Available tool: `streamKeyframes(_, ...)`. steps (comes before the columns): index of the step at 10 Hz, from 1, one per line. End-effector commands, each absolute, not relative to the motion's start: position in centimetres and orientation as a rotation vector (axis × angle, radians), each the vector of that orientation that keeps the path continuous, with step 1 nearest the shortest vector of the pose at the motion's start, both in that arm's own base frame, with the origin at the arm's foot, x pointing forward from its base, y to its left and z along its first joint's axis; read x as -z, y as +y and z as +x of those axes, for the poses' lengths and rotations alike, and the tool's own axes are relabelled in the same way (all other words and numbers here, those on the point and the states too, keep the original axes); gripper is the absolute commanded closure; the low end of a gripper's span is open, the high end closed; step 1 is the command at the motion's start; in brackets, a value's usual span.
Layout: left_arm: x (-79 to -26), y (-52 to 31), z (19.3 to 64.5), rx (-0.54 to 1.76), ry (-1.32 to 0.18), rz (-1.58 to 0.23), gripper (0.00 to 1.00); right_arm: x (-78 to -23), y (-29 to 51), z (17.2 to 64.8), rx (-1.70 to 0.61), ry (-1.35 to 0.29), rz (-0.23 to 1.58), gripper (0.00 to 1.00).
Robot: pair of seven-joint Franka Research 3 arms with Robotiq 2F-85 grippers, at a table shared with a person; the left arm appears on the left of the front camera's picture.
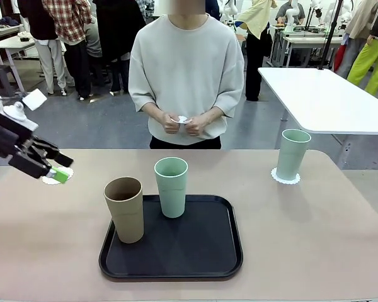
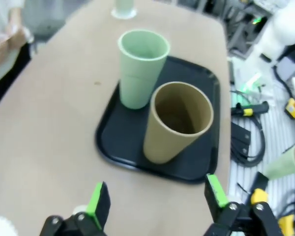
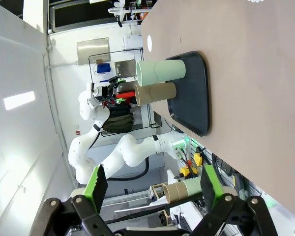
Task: Place coasters on the table and set cups on them.
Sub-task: Take one Reusable plastic cup from the Flat Tray and place it on a coaster set by the human.
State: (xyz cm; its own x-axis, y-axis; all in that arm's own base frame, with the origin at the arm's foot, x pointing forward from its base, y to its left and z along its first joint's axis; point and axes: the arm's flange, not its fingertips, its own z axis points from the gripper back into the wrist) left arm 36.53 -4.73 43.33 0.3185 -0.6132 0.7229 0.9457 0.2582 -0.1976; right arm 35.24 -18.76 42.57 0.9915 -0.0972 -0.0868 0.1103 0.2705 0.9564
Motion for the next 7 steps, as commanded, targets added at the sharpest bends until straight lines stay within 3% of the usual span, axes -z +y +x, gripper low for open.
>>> streamKeyframes(1,-39.8,-4.9,37.8,1.344,-0.469,-0.744,0.00,-42.6,-18.8,35.2,0.138,0.012,1.298,0.00)
streamKeyframes(2,-38.7,-4.9,37.4,1.448,-0.427,-0.744,0.00,-42.6,-18.8,35.2,0.138,0.012,1.298,0.00)
streamKeyframes(4,-37.2,-5.2,37.0,1.590,-0.504,-0.852,0.00,-42.6,-18.8,35.2,0.138,0.012,1.298,0.00)
streamKeyframes(5,-36.1,-5.1,37.1,1.607,-0.637,-0.766,0.00,-42.6,-18.8,35.2,0.138,0.012,1.298,0.00)
streamKeyframes(7,-34.8,-6.0,37.5,1.532,-0.805,-0.775,0.00,-42.6,-18.8,35.2,0.138,0.012,1.298,0.00)
